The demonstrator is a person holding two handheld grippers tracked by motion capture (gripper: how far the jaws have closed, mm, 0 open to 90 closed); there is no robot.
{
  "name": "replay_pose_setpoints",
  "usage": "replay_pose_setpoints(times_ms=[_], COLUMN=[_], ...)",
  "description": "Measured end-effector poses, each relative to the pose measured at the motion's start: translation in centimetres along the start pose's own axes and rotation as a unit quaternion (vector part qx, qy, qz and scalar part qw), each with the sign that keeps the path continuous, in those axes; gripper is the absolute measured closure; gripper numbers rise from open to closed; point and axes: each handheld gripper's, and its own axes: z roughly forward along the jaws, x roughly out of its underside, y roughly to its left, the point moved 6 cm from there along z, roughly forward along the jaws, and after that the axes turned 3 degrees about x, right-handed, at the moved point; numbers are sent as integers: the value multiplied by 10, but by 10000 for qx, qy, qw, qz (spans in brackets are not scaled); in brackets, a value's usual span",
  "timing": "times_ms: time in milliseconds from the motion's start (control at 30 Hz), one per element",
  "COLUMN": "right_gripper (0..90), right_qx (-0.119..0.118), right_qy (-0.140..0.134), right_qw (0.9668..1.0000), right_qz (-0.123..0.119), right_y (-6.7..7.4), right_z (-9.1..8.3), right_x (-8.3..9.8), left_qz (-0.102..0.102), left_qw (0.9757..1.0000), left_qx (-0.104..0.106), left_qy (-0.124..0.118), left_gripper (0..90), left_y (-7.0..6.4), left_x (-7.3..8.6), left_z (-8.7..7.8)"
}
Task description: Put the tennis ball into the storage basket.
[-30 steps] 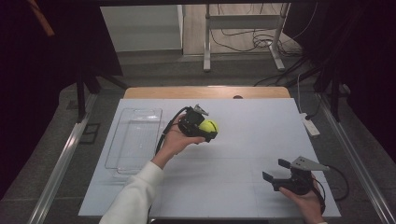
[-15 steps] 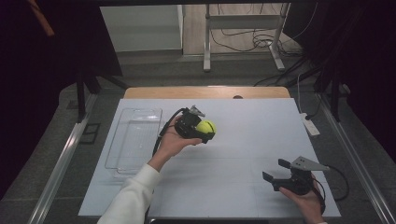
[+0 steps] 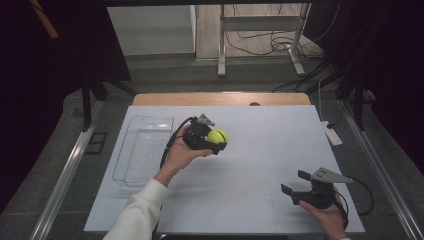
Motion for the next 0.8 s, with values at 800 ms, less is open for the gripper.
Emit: replay_pose_setpoints(times_ms=[800], right_gripper=[111], right_qx=[31], right_qy=[26], right_qw=[10000], right_qz=[11], right_y=[0], right_z=[1], right_x=[1], left_qz=[-56], left_qw=[9998], left_qx=[-18], left_qy=[-181], left_gripper=[266], left_y=[6], left_x=[15], left_z=[-20])
